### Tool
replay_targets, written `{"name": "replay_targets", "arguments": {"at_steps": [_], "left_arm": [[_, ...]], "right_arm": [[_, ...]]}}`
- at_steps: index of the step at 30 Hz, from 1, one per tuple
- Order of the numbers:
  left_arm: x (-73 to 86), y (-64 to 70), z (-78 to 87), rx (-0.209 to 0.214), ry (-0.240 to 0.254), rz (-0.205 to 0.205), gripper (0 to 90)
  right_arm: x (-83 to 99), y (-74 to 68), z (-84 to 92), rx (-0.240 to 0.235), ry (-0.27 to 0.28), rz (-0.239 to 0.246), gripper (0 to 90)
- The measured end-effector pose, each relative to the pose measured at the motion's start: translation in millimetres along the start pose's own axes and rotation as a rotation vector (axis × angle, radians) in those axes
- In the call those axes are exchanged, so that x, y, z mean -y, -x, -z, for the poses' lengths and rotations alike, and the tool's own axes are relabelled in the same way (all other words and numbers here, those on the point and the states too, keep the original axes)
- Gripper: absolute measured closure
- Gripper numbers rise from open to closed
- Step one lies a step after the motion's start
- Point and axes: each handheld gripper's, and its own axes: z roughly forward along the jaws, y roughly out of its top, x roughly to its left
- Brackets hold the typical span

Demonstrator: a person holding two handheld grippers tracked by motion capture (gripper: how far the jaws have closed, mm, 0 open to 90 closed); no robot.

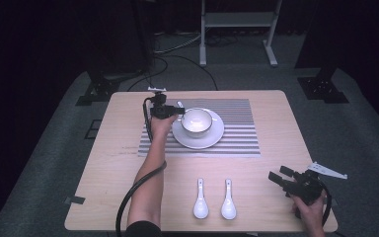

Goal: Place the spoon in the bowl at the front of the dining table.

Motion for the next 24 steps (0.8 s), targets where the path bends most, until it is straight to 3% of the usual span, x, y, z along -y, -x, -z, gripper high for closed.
{"name": "replay_targets", "arguments": {"at_steps": [24], "left_arm": [[11.7,-11.6,4.8,0.018,0.007,0.016,79.9]], "right_arm": [[-0.1,-0.1,-0.2,-0.001,-0.002,-0.001,17.9]]}}
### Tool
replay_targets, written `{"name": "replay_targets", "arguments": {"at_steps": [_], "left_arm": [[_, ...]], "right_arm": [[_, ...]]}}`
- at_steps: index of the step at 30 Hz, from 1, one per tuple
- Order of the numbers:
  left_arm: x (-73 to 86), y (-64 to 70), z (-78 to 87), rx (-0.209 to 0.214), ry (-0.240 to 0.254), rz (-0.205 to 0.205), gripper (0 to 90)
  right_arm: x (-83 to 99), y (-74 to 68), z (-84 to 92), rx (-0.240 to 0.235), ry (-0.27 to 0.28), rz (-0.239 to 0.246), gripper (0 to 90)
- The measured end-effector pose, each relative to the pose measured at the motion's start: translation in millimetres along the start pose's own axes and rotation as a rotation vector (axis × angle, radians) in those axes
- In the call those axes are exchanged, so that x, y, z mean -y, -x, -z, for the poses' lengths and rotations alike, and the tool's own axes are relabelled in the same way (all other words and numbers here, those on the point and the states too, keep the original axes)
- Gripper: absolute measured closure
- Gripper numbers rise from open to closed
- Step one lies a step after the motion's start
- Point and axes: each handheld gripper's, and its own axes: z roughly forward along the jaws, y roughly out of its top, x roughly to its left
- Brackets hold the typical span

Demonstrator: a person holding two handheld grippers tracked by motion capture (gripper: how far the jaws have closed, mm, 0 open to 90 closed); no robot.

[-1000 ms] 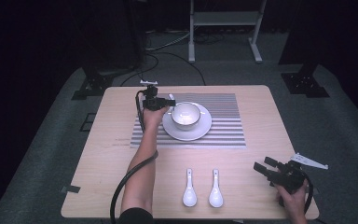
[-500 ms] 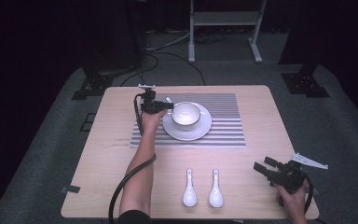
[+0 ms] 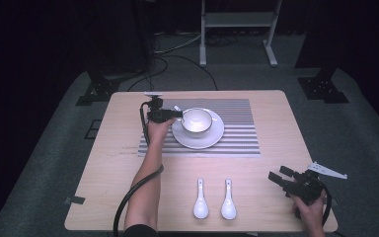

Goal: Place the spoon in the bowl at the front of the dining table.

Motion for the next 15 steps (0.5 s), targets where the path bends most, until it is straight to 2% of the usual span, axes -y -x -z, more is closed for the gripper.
{"name": "replay_targets", "arguments": {"at_steps": [15], "left_arm": [[5.6,-3.8,10.6,0.025,0.007,0.003,73.0]], "right_arm": [[0.0,0.0,0.0,0.0,-0.001,0.0,17.9]]}}
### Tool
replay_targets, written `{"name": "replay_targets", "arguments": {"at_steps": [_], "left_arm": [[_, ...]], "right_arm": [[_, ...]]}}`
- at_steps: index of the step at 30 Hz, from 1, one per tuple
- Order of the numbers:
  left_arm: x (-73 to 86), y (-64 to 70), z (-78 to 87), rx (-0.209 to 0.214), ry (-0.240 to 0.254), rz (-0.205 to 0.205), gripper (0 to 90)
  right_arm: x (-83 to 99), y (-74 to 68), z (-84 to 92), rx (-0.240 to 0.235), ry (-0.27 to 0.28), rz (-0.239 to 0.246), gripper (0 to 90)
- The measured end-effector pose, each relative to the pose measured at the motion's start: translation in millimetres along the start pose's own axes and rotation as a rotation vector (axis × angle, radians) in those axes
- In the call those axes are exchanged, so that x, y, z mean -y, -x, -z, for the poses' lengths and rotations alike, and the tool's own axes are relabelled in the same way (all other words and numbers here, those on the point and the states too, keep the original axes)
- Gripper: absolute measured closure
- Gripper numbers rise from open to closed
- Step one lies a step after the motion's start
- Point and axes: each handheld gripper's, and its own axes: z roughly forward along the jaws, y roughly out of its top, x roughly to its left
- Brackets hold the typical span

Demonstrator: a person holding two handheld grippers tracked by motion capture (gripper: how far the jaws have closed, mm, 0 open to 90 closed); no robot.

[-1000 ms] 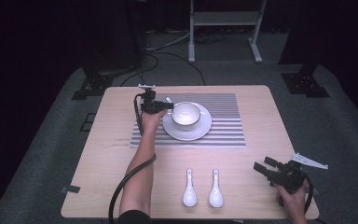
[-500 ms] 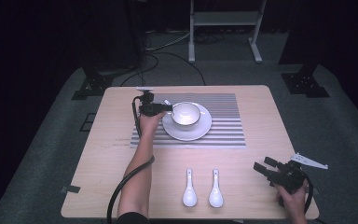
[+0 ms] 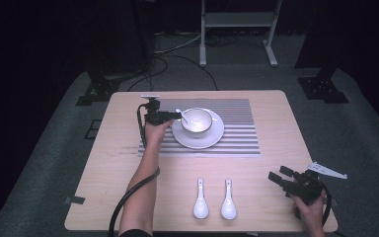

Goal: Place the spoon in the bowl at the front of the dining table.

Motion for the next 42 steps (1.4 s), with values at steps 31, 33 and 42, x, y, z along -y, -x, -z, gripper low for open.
{"name": "replay_targets", "arguments": {"at_steps": [31,33,42], "left_arm": [[18.7,-2.1,30.6,0.01,-0.015,-0.035,57.3],[21.5,-0.3,31.9,0.015,-0.017,-0.039,56.4],[27.6,-1.9,34.8,0.015,-0.029,-0.053,50.9]], "right_arm": [[-0.2,-0.1,-0.4,-0.001,-0.001,0.006,17.9],[-0.2,-0.1,-0.5,-0.002,-0.002,0.006,17.9],[-0.3,0.2,-0.6,-0.003,-0.003,0.0,17.9]]}}
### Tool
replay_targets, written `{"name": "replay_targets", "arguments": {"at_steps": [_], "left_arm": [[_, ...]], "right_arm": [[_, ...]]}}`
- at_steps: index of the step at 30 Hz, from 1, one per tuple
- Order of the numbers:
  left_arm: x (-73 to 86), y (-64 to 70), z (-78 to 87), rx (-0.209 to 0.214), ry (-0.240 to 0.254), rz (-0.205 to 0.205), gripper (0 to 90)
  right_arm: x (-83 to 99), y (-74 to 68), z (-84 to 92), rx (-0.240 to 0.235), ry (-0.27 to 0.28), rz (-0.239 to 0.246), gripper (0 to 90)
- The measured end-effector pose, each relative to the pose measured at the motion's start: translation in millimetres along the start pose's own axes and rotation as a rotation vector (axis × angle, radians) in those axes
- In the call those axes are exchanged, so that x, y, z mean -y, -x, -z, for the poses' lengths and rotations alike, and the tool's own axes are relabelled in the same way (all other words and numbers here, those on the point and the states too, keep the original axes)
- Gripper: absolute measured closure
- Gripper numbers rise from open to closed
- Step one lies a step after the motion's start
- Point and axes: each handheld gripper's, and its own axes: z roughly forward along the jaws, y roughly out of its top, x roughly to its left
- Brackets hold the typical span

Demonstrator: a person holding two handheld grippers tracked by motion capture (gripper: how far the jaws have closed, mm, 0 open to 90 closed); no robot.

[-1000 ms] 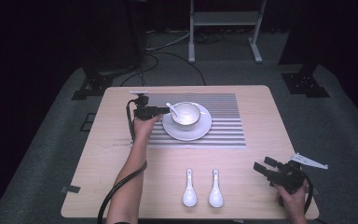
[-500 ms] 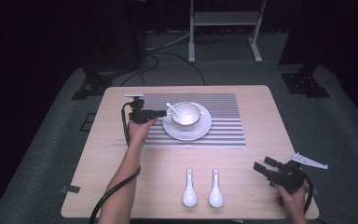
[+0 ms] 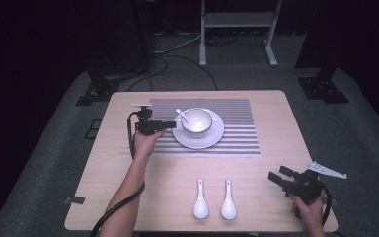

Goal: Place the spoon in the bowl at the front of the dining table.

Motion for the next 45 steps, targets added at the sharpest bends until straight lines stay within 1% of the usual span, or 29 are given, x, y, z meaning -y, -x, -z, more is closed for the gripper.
{"name": "replay_targets", "arguments": {"at_steps": [3,4,6,9,15,16,19,21,22,23,24,27,28,31,32,35,37,38,45], "left_arm": [[3.3,-0.5,1.5,-0.001,-0.008,-0.006,49.5],[4.6,-0.9,1.7,-0.002,-0.01,-0.013,47.5],[8.4,-1.9,2.7,-0.001,-0.017,-0.013,46.0],[10.5,-2.7,3.9,0.002,-0.015,-0.008,45.5],[12.5,-1.0,6.1,0.009,-0.023,-0.026,41.3],[12.7,-0.4,6.3,0.011,-0.022,-0.027,38.7],[13.6,1.8,7.6,0.025,-0.014,-0.03,37.6],[14.3,3.9,7.8,0.024,-0.018,-0.034,35.4],[14.6,4.8,8.2,0.026,-0.018,-0.036,32.4],[15.1,5.5,8.3,0.024,-0.018,-0.04,32.4],[16.1,7.4,8.4,0.019,-0.027,-0.045,29.3],[17.5,8.8,8.6,0.024,-0.028,-0.045,28.3],[17.9,9.2,8.8,0.022,-0.03,-0.05,26.1],[19.7,9.8,8.8,0.029,-0.036,-0.049,24.6],[20.8,9.9,8.7,0.025,-0.042,-0.05,21.5],[24.0,8.2,8.3,0.025,-0.05,-0.053,19.2],[26.5,6.3,9.4,0.028,-0.048,-0.049,18.9],[28.8,5.1,11.1,0.019,-0.054,-0.052,18.8],[34.6,4.2,16.2,0.02,-0.05,-0.058,18.2]], "right_arm": [[0.0,0.0,0.0,0.0,0.0,-0.002,17.9],[0.0,0.0,-0.1,0.001,0.0,-0.001,17.9],[0.0,0.0,0.0,0.003,0.0,-0.003,17.9],[0.0,0.1,0.0,0.004,0.001,-0.004,17.9],[-0.1,0.2,0.0,0.007,0.002,-0.004,17.9],[0.0,0.2,0.0,0.007,0.002,-0.005,17.9],[0.0,0.3,0.0,0.009,0.003,-0.006,17.9],[0.0,0.3,0.1,0.01,0.004,-0.007,17.9],[0.0,0.1,0.2,0.01,0.003,-0.006,17.9],[0.0,0.1,0.2,0.01,0.003,-0.006,17.9],[0.1,0.2,0.3,0.012,0.004,-0.007,17.9],[0.1,0.2,0.3,0.012,0.004,-0.006,17.9],[0.1,0.2,0.4,0.013,0.004,-0.007,17.9],[0.1,0.2,0.4,0.014,0.004,-0.007,17.9],[0.1,0.1,0.4,0.015,0.004,-0.008,17.9],[0.2,0.3,0.6,0.016,0.005,-0.009,17.9],[0.2,0.3,0.6,0.016,0.005,-0.009,17.9],[0.2,0.3,0.7,0.017,0.006,-0.009,17.9],[0.2,0.3,0.7,0.019,0.006,-0.009,17.9]]}}
